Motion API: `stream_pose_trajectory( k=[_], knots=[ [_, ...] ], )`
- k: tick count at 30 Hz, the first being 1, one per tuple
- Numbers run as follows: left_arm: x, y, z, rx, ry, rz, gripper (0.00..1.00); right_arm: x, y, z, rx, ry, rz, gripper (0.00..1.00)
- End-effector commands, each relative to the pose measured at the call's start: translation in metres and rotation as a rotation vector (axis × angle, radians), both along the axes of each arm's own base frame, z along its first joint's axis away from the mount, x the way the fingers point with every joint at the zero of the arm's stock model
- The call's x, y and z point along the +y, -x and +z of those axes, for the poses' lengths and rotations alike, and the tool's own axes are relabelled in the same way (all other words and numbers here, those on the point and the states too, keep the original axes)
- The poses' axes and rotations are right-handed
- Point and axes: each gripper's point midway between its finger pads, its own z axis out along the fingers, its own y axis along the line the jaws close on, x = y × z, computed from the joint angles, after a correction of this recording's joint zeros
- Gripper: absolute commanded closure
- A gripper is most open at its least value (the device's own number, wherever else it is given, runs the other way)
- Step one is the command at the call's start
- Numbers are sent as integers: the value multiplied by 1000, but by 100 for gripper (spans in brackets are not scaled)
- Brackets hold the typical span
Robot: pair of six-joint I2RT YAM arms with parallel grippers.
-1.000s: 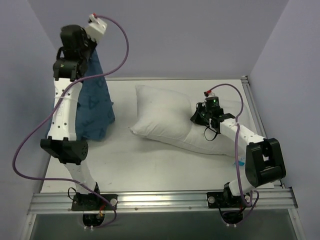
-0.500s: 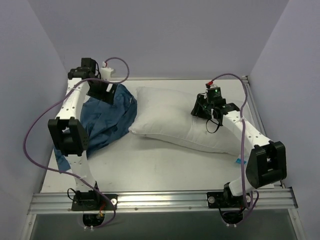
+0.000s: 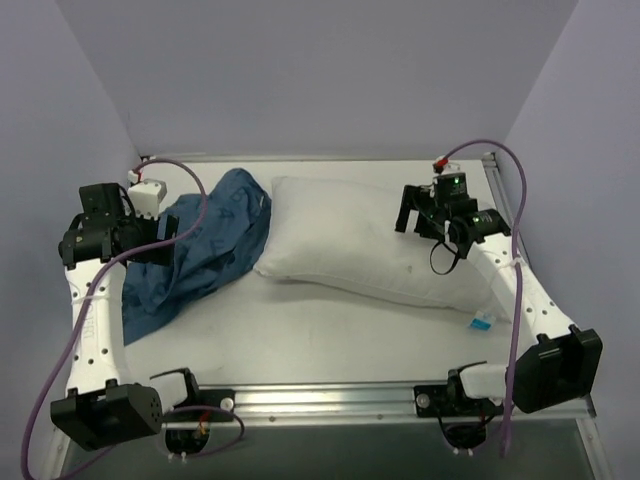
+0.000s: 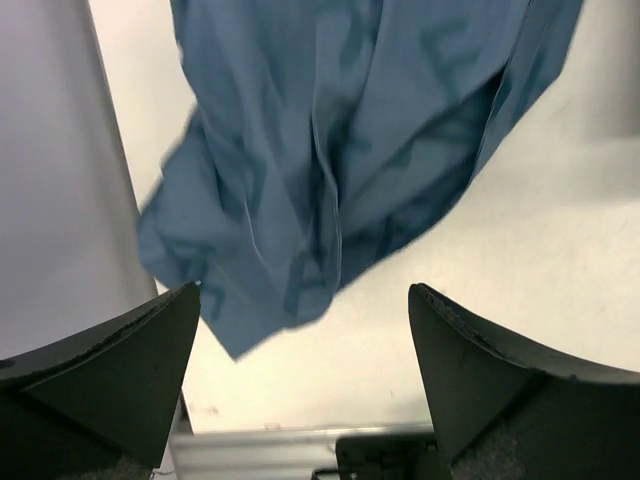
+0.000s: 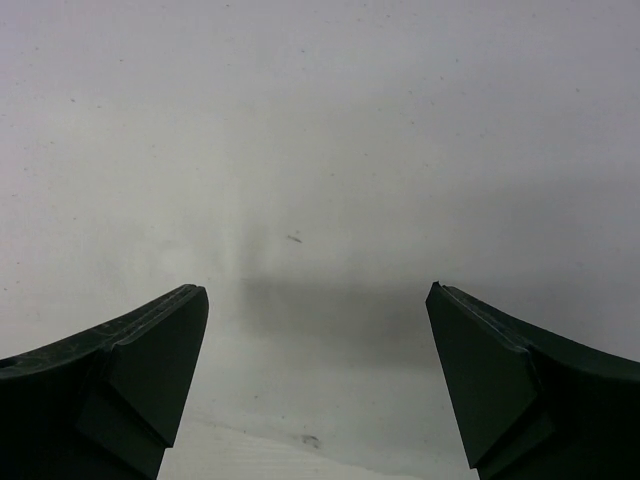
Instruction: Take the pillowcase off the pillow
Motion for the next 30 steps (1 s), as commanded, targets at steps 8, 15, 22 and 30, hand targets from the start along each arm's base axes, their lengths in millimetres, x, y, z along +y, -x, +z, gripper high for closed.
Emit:
stream_pose_trajectory(
  k=[8,15,22,30],
  knots=[
    [32,87,-68,132,-173,155,6,-69,46,8,41,226,-226,0],
    [36,111,-83,156,-197,228,6,-88,62,17,27,285,-307,0],
    [40,115,-84,160,-212,252,6,-89,64,21,0,275,-311,0],
    [41,117,-84,160,-213,257,6,-79,65,33,-64,218,-253,0]
  ],
)
